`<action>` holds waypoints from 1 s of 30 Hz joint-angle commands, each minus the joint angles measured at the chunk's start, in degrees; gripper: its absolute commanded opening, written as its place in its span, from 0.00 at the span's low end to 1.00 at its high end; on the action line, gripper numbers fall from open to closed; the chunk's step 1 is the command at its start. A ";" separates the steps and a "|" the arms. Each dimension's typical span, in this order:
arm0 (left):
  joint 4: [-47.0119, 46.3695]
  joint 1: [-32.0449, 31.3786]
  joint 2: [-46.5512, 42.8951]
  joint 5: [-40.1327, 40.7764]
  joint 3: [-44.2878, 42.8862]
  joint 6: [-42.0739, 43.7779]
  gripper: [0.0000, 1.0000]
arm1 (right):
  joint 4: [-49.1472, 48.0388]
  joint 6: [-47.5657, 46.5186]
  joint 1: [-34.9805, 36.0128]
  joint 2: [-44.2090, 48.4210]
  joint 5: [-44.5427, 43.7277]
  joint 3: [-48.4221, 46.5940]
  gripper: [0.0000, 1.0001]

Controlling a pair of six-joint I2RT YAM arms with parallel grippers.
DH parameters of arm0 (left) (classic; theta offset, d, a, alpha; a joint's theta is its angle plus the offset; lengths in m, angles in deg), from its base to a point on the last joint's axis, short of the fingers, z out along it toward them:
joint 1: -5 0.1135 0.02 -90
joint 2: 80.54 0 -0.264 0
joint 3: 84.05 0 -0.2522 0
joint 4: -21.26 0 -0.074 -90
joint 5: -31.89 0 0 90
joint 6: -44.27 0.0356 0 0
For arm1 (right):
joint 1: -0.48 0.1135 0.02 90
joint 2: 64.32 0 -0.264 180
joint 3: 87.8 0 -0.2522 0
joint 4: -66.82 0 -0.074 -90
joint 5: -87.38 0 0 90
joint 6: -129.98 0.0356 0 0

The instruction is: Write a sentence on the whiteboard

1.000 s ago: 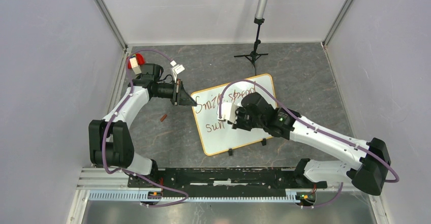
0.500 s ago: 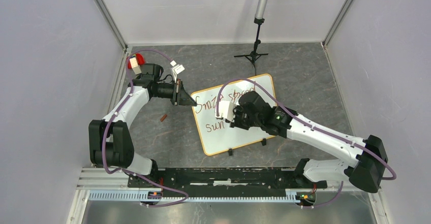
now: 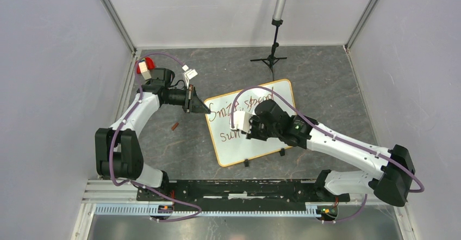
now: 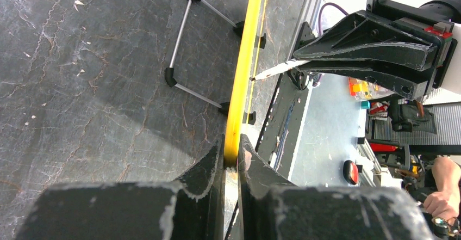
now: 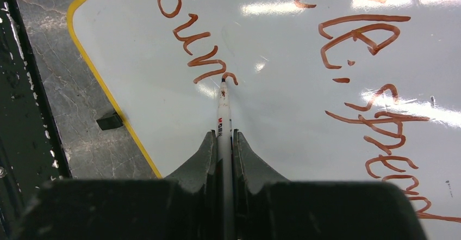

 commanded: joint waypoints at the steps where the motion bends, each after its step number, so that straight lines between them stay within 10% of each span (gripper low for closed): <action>1: -2.15 -0.48 0.32 2.30 -0.86 0.43 0.02 | 1.44 -1.37 0.04 1.61 -2.40 1.36 0.00; 30: -2.15 -0.76 0.26 2.21 -1.25 0.03 0.02 | -0.04 1.14 -1.59 2.89 1.02 -3.40 0.00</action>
